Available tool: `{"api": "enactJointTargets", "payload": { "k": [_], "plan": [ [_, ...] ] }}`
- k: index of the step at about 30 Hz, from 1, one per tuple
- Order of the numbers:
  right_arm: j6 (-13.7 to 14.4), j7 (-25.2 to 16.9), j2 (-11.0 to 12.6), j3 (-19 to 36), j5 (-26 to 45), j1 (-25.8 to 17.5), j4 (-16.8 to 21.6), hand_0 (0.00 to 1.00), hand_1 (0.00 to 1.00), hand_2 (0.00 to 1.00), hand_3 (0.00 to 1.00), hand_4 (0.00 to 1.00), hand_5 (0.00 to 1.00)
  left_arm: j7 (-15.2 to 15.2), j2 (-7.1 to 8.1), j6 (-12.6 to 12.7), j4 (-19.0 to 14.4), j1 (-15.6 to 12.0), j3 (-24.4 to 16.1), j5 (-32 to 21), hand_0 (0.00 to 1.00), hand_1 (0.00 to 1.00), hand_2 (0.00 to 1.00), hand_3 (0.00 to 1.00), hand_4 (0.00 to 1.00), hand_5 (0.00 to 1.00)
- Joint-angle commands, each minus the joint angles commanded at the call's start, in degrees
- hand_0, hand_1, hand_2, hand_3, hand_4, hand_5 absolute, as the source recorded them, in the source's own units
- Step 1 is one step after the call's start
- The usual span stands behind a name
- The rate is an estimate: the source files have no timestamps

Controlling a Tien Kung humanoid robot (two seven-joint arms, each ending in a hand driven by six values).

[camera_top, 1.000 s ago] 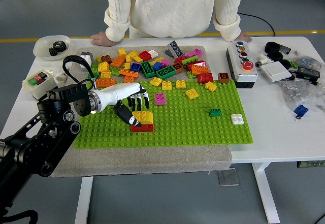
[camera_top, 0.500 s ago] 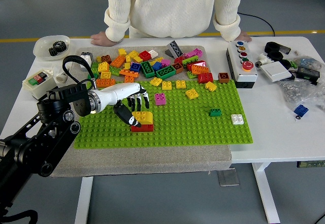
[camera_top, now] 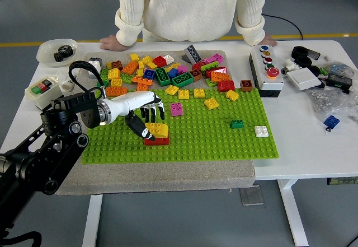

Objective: Pick up the brick,pile it on top of brick,press brick,pick up the brick,pile it on top of brick,press brick

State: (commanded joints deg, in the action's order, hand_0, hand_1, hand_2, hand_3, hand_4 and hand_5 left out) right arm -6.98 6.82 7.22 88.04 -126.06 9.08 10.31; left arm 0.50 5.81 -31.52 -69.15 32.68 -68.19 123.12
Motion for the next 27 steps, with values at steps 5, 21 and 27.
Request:
{"api": "enactJointTargets", "payload": {
  "k": [5, 21, 27],
  "plan": [
    [-0.03, 0.0, -0.04, -0.09, 0.04, -0.04, 0.0, 0.74, 0.653, 0.721, 0.585, 0.803, 0.338, 0.04, 0.0, -0.02, 0.08, -0.01, 0.04, -0.03, 0.414, 0.398, 0.406, 0.503, 0.998, 0.012],
    [-0.09, -0.02, -0.04, -0.28, 0.02, -0.06, 0.0, 0.74, 0.654, 0.721, 0.585, 0.804, 0.338, 0.2, -0.08, 0.06, 0.51, 0.14, 0.08, 0.07, 0.408, 0.397, 0.404, 0.499, 0.998, 0.037],
    [-0.11, -0.04, -0.03, -0.34, 0.07, 0.0, 0.0, 0.739, 0.653, 0.721, 0.585, 0.803, 0.338, 0.42, -0.13, 0.06, 0.55, 0.23, 0.14, 0.01, 0.405, 0.396, 0.402, 0.496, 0.998, 0.051]
  ]
}}
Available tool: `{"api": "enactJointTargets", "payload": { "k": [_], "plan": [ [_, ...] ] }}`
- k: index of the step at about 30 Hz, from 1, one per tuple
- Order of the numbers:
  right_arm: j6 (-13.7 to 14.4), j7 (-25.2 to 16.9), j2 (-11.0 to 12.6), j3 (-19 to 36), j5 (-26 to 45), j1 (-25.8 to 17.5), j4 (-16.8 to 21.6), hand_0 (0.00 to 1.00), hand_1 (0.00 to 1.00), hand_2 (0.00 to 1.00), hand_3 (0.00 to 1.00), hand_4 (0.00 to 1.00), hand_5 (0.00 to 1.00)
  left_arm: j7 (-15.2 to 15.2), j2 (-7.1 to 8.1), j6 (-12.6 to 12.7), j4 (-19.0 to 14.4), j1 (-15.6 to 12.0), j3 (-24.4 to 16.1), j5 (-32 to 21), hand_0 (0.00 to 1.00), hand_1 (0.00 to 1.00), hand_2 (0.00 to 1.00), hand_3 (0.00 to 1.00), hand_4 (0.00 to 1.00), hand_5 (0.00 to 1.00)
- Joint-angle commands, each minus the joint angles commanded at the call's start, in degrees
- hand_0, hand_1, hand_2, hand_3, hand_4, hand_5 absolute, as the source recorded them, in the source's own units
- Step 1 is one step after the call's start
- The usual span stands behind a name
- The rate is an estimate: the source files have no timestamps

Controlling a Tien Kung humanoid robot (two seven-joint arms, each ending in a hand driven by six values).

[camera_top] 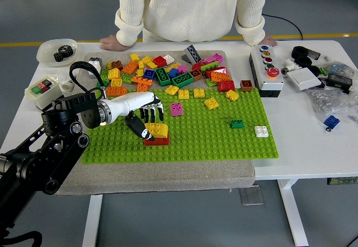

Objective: Pick up the brick,pile it on top of brick,press brick,pick up the brick,pile it on top of brick,press brick

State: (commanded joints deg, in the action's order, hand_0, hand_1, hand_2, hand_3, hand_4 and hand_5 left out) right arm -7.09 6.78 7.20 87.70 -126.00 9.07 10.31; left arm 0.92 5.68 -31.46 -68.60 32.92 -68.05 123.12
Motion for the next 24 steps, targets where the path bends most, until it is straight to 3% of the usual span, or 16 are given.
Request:
{"api": "enactJointTargets", "payload": {
  "k": [24],
  "plan": [
    [-0.07, 0.0, 0.05, 0.06, -0.06, 0.04, 0.0, 0.74, 0.653, 0.721, 0.583, 0.801, 0.337, 0.24, -0.12, -0.33, 0.34, 0.25, -0.2, 0.16, 0.402, 0.397, 0.403, 0.496, 0.998, 0.071]
  ]
}}
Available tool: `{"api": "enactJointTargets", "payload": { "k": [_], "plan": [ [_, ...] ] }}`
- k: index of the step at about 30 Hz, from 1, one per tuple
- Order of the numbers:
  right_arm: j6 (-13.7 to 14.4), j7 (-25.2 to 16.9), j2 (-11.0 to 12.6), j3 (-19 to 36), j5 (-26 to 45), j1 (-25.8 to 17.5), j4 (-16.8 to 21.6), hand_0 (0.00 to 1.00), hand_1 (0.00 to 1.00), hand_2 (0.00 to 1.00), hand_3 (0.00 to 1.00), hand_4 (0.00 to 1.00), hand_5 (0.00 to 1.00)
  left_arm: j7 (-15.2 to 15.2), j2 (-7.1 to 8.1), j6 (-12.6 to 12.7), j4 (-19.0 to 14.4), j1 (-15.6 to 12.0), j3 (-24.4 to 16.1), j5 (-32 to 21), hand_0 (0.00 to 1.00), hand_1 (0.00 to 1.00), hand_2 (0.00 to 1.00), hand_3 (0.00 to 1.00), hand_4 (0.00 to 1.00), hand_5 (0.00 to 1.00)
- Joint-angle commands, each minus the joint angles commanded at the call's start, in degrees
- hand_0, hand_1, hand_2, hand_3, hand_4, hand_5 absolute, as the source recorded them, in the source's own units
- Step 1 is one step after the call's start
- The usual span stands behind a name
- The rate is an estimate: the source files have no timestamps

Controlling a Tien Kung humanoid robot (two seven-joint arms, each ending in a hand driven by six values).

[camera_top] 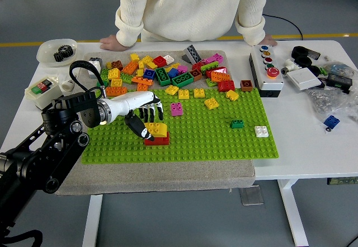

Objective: Pick up the brick,pile it on top of brick,press brick,pick up the brick,pile it on top of brick,press brick

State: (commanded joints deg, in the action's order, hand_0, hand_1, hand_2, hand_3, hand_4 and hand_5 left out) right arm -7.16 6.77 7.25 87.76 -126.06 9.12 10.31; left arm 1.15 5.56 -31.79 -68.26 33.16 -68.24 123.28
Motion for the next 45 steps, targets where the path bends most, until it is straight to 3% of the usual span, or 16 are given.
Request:
{"api": "enactJointTargets", "payload": {
  "k": [19, 20, 25, 26, 32, 45],
  "plan": [
    [-0.03, -0.03, 0.05, 0.06, 0.1, 0.06, 0.0, 0.74, 0.654, 0.721, 0.584, 0.801, 0.337, -0.03, -0.09, -0.39, 0.12, 0.07, 0.07, -0.06, 0.399, 0.401, 0.406, 0.498, 0.998, 0.119],
    [-0.02, -0.04, 0.05, 0.04, 0.13, 0.09, 0.0, 0.74, 0.653, 0.72, 0.583, 0.801, 0.337, -0.03, -0.1, -0.41, 0.14, 0.09, 0.09, -0.09, 0.398, 0.405, 0.407, 0.5, 0.998, 0.166],
    [-0.06, -0.04, 0.06, 0.03, 0.1, 0.06, 0.0, 0.74, 0.653, 0.72, 0.583, 0.801, 0.337, 0.01, -0.11, -0.39, 0.18, 0.09, 0.15, -0.2, 0.398, 0.405, 0.407, 0.5, 0.998, 0.166],
    [-0.07, -0.05, 0.05, 0.0, 0.12, 0.06, 0.0, 0.741, 0.653, 0.72, 0.583, 0.801, 0.337, 0.03, -0.11, -0.37, 0.19, 0.09, 0.16, -0.23, 0.389, 0.407, 0.407, 0.496, 0.998, 0.246],
    [-0.11, -0.08, 0.03, -0.17, 0.18, 0.06, 0.0, 0.74, 0.654, 0.72, 0.582, 0.8, 0.337, 0.17, -0.13, -0.24, 0.25, 0.05, 0.23, -0.35, 0.386, 0.408, 0.406, 0.494, 0.998, 0.273],
    [-0.15, -0.1, 0.01, -0.28, 0.15, 0.02, 0.0, 0.741, 0.654, 0.719, 0.581, 0.801, 0.337, 0.14, -0.11, -0.18, 0.37, 0.12, 0.27, -0.23, 0.386, 0.409, 0.41, 0.496, 0.998, 0.259]
  ]
}}
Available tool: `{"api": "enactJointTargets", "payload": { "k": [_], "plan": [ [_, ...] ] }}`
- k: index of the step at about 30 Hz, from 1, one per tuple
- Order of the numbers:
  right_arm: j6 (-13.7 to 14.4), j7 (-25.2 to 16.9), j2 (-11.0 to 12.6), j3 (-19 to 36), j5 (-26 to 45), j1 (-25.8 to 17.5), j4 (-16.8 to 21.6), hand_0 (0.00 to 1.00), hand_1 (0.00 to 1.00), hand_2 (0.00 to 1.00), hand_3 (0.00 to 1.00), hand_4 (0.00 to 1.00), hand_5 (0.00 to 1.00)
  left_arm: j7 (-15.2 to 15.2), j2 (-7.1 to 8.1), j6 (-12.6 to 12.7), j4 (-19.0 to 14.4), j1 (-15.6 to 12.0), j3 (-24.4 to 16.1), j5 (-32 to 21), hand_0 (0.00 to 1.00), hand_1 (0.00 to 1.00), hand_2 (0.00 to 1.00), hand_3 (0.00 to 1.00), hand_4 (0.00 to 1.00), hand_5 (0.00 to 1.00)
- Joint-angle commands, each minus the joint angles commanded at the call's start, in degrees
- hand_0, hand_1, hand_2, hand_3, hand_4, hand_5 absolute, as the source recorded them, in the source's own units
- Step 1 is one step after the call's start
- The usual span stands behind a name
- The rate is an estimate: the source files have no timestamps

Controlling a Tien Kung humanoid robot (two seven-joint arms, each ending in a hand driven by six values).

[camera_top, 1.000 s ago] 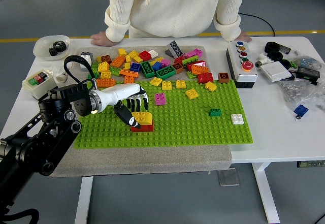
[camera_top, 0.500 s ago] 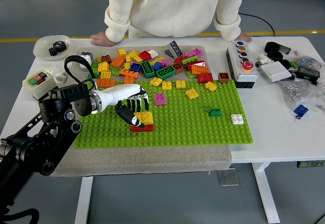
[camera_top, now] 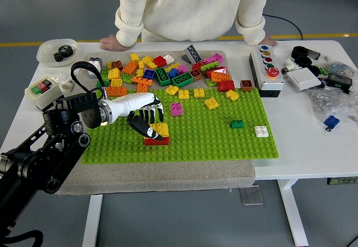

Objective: Pick up the brick,pile it on top of brick,press brick,pick up the brick,pile it on top of brick,press brick

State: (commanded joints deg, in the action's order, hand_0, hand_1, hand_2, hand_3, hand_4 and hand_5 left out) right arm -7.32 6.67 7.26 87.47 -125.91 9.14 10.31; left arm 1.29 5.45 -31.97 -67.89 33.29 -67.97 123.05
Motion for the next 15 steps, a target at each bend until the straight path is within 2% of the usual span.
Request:
{"api": "enactJointTargets", "payload": {
  "k": [11, 12, 15],
  "plan": [
    [-0.04, -0.04, -0.02, -0.14, 0.07, 0.0, 0.0, 0.741, 0.653, 0.719, 0.583, 0.802, 0.337, -0.22, -0.04, 0.17, 0.36, 0.06, -0.01, 0.07, 0.387, 0.409, 0.411, 0.495, 0.998, 0.26],
    [-0.04, -0.03, -0.01, -0.1, 0.04, -0.03, 0.0, 0.741, 0.654, 0.719, 0.583, 0.802, 0.338, -0.25, -0.03, 0.18, 0.35, 0.06, -0.04, 0.08, 0.38, 0.406, 0.408, 0.489, 0.998, 0.3],
    [-0.06, -0.01, 0.01, -0.01, -0.06, -0.07, 0.0, 0.741, 0.654, 0.719, 0.583, 0.802, 0.338, -0.31, -0.03, 0.19, 0.33, 0.1, -0.09, 0.13, 0.38, 0.406, 0.408, 0.489, 0.998, 0.3]
  ]
}}
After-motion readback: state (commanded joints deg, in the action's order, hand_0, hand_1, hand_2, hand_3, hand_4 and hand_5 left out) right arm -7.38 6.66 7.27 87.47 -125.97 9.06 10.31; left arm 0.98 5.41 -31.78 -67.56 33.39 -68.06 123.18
